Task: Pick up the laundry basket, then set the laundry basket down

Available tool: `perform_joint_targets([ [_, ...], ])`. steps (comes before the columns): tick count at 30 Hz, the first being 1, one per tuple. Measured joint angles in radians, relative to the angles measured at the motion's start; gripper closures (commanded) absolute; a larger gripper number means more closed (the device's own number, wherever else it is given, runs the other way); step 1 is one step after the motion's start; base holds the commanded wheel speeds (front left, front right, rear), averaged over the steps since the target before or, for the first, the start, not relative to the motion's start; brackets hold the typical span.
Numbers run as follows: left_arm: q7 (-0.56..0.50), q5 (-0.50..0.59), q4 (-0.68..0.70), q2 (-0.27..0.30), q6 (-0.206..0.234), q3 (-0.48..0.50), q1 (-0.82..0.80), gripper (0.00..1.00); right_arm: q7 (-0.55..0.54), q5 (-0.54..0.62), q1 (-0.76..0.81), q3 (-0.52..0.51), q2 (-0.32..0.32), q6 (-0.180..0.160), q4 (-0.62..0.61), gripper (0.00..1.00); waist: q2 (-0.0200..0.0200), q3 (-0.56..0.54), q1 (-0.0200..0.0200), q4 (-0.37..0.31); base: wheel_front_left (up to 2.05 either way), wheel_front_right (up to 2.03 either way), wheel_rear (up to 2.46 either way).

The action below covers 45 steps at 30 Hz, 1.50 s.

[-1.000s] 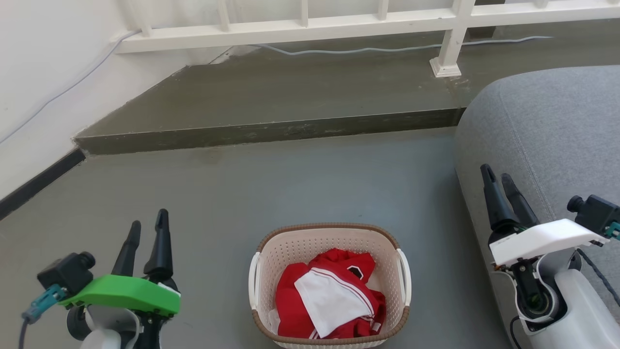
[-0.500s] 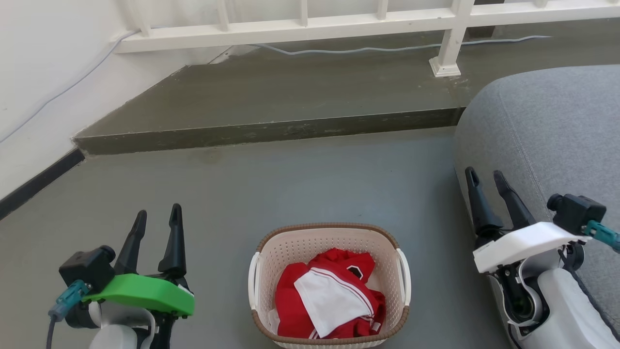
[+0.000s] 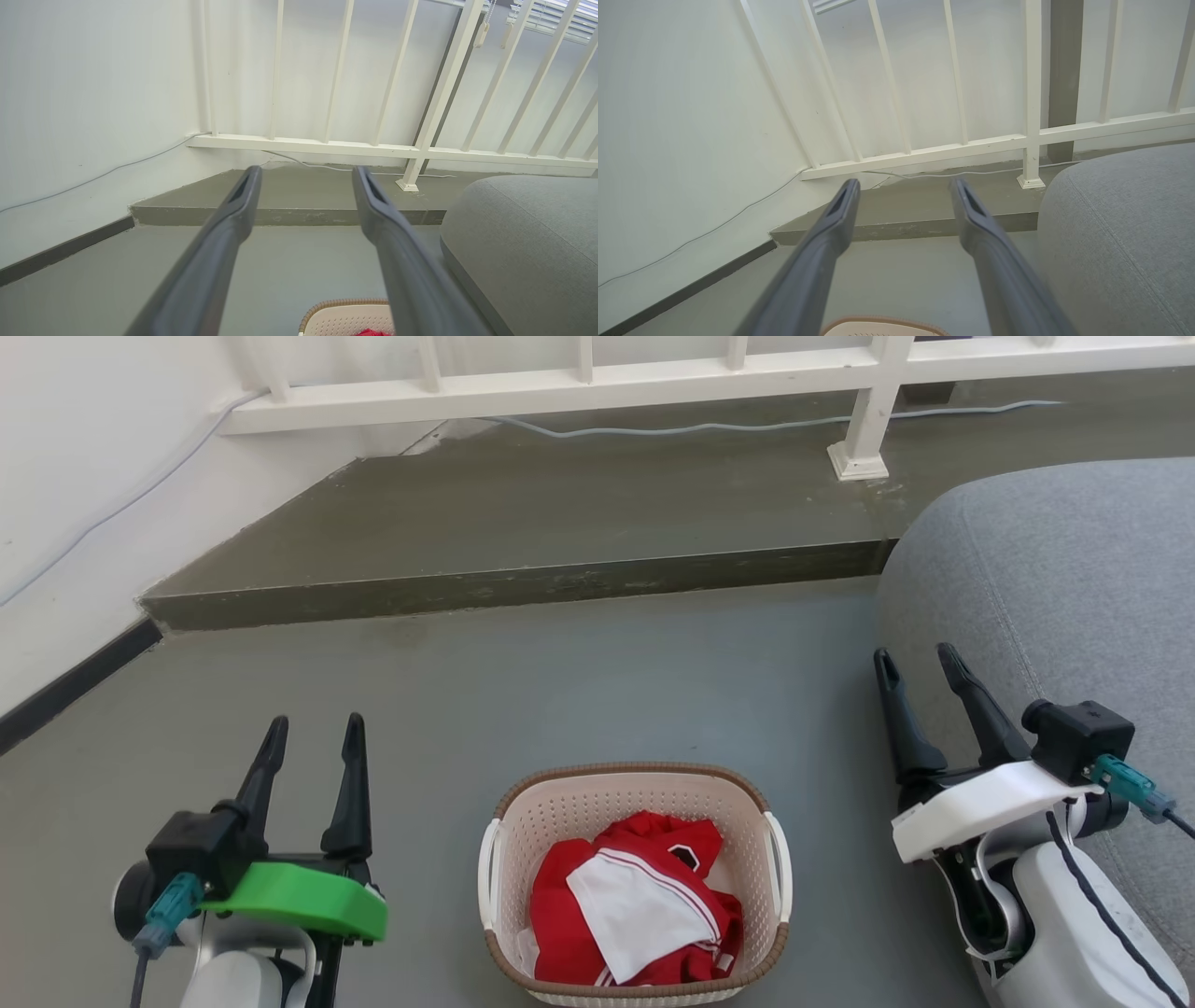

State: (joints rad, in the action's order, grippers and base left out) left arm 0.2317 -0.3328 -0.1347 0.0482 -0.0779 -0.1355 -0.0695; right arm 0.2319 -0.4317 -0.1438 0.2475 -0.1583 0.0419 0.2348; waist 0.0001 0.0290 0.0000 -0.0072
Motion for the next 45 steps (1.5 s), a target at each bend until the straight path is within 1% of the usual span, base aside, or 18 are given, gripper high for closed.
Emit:
perform_joint_targets([
  [4,0.017,0.055,0.015,0.0,0.0,-0.003,-0.017,0.0,0.016,0.054,-0.015,0.009,0.001,0.0,0.0,0.0,0.0,0.003,0.0,0.0,0.0,0.0,0.0],
  [6,0.019,0.065,0.016,-0.001,0.0,-0.004,-0.023,0.0,0.018,0.072,-0.017,0.01,0.002,0.0,0.0,0.0,0.0,0.004,0.0,-0.001,0.0,0.0,0.0],
  [18,0.02,0.065,0.015,-0.002,0.0,-0.003,-0.023,0.0,0.018,0.081,-0.017,-0.01,0.013,0.002,0.013,0.0,0.0,0.006,0.0,-0.002,0.0,0.0,0.0],
  [21,0.02,0.065,0.015,-0.002,0.0,-0.002,-0.023,0.0,0.018,0.082,-0.017,-0.013,0.021,0.01,0.016,0.0,0.0,0.006,0.0,-0.002,0.0,0.0,0.0],
  [29,0.02,0.065,0.014,-0.003,-0.001,0.001,-0.023,0.0,0.018,0.091,-0.017,-0.021,0.029,0.011,0.024,0.0,0.0,0.007,0.0,-0.003,0.0,0.0,0.0],
  [31,0.02,0.065,0.014,-0.003,-0.001,0.002,-0.023,0.0,0.018,0.091,-0.017,-0.024,0.03,0.019,0.027,0.0,0.0,0.008,0.0,-0.004,0.0,0.0,0.0],
  [41,0.02,0.055,0.016,-0.004,-0.001,0.001,-0.023,0.0,0.018,0.104,-0.017,-0.041,0.033,0.022,0.034,0.0,0.0,0.016,0.0,-0.005,0.0,0.0,0.0],
  [45,0.02,0.05,0.021,-0.004,-0.001,0.001,-0.023,0.0,0.018,0.106,-0.017,-0.044,0.037,0.028,0.037,0.0,0.0,0.031,0.0,-0.008,0.0,0.0,0.0],
])
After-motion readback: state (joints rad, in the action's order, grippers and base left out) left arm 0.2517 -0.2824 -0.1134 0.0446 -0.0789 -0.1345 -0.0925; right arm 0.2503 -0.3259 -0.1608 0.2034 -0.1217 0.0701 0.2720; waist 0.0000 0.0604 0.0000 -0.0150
